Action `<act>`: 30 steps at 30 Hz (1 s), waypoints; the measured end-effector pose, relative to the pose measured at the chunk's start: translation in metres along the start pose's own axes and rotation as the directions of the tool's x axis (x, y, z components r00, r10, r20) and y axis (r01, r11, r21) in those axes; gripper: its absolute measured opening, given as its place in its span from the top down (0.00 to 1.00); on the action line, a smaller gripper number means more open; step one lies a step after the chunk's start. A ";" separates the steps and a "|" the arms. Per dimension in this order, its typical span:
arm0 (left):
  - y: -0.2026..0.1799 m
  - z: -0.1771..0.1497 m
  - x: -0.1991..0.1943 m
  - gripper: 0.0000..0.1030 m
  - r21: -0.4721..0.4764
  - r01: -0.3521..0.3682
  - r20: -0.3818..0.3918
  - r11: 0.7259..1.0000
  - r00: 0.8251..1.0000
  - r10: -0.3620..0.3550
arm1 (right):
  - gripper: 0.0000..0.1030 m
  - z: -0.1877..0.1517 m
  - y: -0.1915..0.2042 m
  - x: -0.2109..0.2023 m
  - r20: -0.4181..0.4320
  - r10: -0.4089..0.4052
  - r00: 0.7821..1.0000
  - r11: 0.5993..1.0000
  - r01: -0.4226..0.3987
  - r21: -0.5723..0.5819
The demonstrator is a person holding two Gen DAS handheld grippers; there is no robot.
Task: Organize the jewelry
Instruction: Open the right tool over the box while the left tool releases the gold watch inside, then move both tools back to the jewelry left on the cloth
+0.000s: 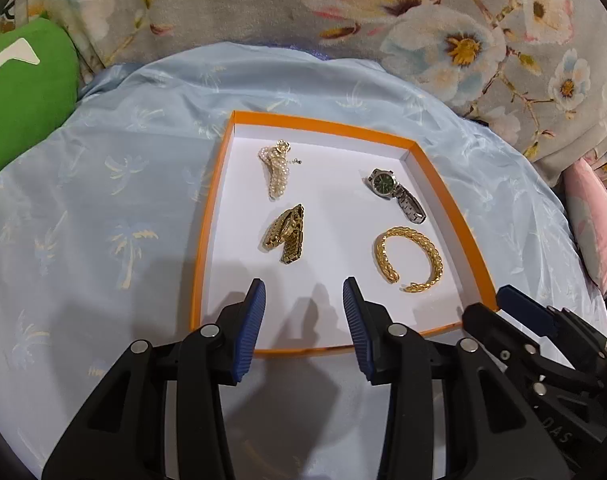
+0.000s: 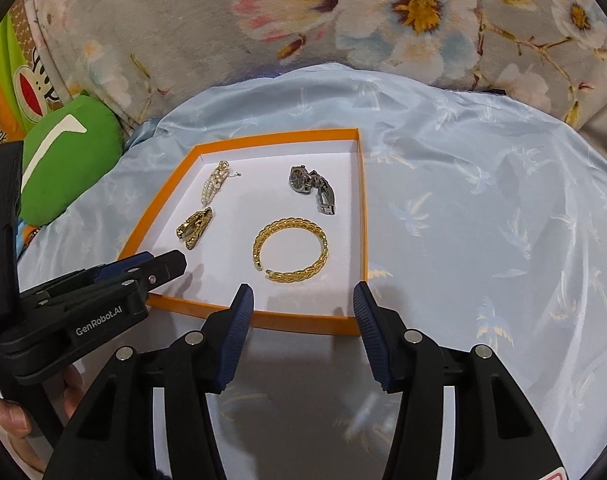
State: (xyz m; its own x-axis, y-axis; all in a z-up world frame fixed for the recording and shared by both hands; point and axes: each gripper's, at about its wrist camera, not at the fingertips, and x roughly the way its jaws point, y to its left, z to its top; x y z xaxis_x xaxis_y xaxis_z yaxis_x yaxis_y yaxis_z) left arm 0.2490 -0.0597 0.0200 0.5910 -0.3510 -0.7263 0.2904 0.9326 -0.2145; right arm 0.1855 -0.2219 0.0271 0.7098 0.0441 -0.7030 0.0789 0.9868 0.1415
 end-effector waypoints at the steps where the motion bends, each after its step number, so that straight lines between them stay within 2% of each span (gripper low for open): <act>1: 0.000 0.000 -0.004 0.63 -0.002 0.002 0.012 1.000 1.000 -0.002 | 0.52 -0.002 0.000 -0.004 0.003 -0.001 1.000 1.000 0.001 0.001; 4: 0.001 -0.003 -0.025 0.62 -0.017 0.018 0.063 1.000 0.998 -0.017 | 0.52 -0.013 0.000 -0.021 0.007 0.008 1.000 1.000 -0.008 0.002; 9: 0.002 -0.021 -0.065 0.62 -0.016 -0.015 0.117 1.000 0.993 0.017 | 0.52 -0.044 0.003 -0.052 0.009 0.006 1.000 1.000 -0.006 -0.017; 16: 0.013 -0.075 -0.098 0.61 -0.001 -0.138 0.102 0.990 0.985 0.138 | 0.52 -0.102 0.001 -0.085 -0.002 -0.019 1.000 0.999 0.019 -0.027; 21: 0.023 -0.114 -0.116 0.59 -0.025 -0.151 0.073 0.988 0.986 0.152 | 0.52 -0.137 0.004 -0.099 -0.014 -0.039 0.999 0.998 0.038 -0.045; 25: 0.017 -0.139 -0.130 0.52 0.012 -0.200 0.101 0.980 0.975 0.198 | 0.54 -0.146 0.004 -0.101 -0.022 -0.027 0.999 0.999 0.026 -0.030; 27: 0.014 -0.147 -0.133 0.50 0.030 -0.213 0.105 0.977 0.972 0.209 | 0.59 -0.149 0.005 -0.101 -0.026 -0.018 1.000 1.000 0.017 -0.019; 30: 0.017 -0.154 -0.136 0.49 0.027 -0.196 0.087 0.980 0.977 0.193 | 0.60 -0.152 0.008 -0.101 -0.028 -0.002 1.000 1.000 0.002 -0.006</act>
State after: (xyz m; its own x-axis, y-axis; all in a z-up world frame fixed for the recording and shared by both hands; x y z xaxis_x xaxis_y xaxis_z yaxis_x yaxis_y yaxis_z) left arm 0.0576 0.0165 0.0150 0.6990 -0.1703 -0.6946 0.1890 0.9807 -0.0503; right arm 0.0082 -0.1953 -0.0063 0.6900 0.0466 -0.7223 0.0760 0.9877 0.1363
